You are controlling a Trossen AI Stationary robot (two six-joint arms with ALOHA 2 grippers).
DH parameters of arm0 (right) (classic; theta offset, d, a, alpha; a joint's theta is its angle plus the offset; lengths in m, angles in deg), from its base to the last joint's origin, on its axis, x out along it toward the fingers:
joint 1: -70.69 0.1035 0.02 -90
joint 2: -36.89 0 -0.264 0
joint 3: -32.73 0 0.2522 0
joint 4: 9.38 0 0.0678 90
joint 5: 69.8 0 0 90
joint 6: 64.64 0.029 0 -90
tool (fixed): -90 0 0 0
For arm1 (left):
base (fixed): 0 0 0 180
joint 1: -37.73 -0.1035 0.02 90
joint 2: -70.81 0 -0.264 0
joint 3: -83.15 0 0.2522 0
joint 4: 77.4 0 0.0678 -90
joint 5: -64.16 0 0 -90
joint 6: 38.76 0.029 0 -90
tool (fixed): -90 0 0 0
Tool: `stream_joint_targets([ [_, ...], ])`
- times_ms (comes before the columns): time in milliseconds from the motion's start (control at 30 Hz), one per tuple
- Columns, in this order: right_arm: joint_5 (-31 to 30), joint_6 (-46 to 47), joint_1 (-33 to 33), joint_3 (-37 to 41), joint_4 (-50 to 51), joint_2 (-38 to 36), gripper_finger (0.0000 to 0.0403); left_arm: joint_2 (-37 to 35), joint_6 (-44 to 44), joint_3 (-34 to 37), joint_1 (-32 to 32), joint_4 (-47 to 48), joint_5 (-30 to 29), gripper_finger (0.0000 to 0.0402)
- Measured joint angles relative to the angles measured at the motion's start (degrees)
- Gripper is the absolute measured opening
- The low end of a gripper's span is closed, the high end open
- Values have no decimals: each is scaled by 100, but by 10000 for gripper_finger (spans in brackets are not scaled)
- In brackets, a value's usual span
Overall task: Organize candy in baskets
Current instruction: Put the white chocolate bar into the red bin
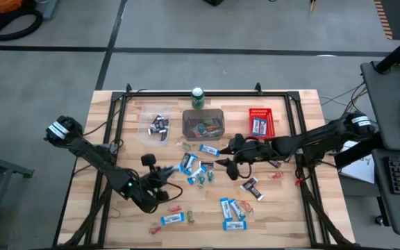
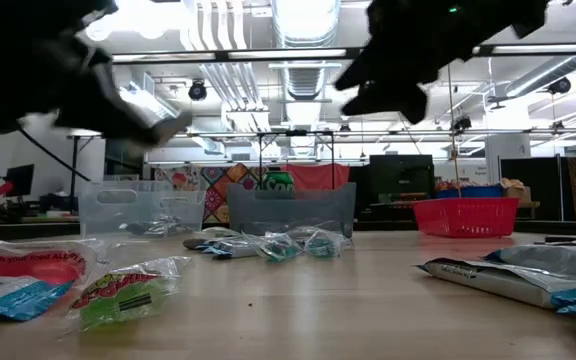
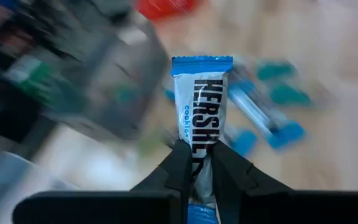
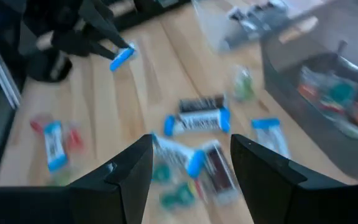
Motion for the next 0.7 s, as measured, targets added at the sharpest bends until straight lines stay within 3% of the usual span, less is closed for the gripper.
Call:
stream_joint_targets([
  [200, 78, 160, -26, -253, -1762, 1063, 205, 37, 505, -127, -332, -481, -329, 28],
  [500, 220, 216, -97, -1246, -1744, 2010, 205, 387, 551, -129, -521, -1237, -297, 28],
  [700, 210, 252, -177, -1712, -1153, 2305, 205, 506, 533, -129, -531, -1514, -467, 29],
])
